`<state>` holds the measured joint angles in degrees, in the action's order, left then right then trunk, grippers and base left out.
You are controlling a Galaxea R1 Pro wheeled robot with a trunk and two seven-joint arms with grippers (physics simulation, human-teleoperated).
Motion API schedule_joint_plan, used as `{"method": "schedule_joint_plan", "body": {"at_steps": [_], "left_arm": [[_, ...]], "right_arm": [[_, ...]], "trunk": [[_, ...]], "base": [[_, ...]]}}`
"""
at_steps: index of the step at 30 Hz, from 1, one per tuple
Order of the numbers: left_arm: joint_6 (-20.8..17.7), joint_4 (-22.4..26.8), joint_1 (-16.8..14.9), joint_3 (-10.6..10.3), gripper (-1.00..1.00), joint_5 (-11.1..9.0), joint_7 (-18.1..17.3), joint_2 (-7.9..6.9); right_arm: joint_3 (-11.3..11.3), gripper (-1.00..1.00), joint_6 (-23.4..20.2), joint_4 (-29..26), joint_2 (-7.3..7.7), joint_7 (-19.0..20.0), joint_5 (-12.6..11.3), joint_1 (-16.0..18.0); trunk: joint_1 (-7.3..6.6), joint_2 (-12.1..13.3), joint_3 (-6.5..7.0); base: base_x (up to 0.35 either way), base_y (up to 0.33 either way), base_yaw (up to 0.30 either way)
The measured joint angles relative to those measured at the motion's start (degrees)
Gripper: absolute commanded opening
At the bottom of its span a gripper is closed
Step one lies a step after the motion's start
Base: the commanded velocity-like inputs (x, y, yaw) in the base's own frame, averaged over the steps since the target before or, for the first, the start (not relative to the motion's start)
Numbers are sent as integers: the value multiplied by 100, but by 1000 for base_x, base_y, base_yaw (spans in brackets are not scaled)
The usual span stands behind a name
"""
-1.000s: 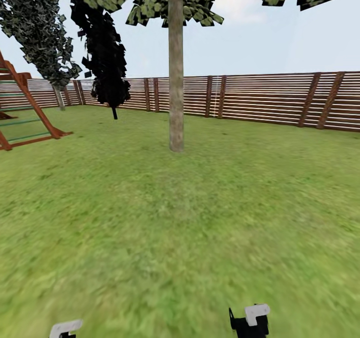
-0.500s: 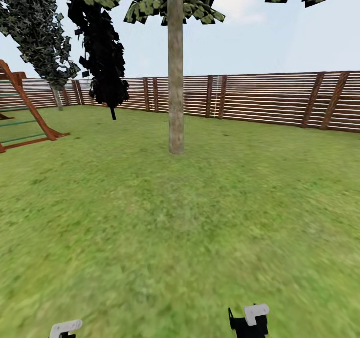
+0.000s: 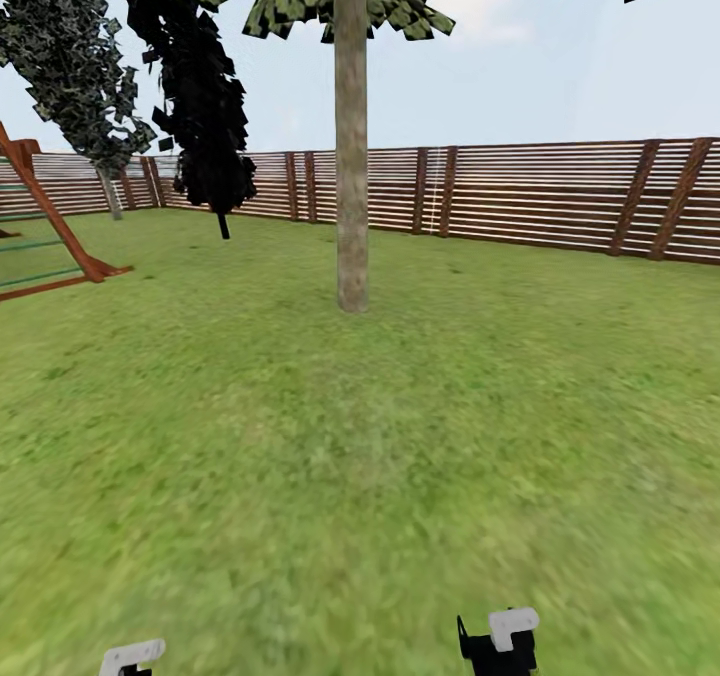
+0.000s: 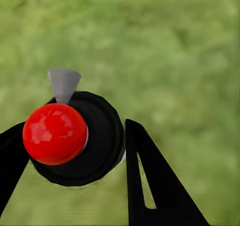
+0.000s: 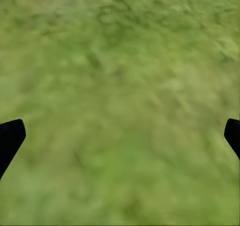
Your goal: In the garden, pick up the pesticide atomizer on the floor and spray pesticide onto both trees until each tree trunk is fully covered.
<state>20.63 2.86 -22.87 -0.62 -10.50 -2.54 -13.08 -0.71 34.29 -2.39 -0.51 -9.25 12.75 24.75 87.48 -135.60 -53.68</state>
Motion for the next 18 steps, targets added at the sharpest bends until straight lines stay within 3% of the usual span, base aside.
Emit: {"method": "schedule_joint_plan", "body": {"at_steps": [18], "left_arm": [[-4,0,-3,0,-100,1,1,0]], "right_arm": [[0,100,0,5,0,0,0,0]], "trunk": [[0,0,-80]], "base": [[336,0,0]]}}
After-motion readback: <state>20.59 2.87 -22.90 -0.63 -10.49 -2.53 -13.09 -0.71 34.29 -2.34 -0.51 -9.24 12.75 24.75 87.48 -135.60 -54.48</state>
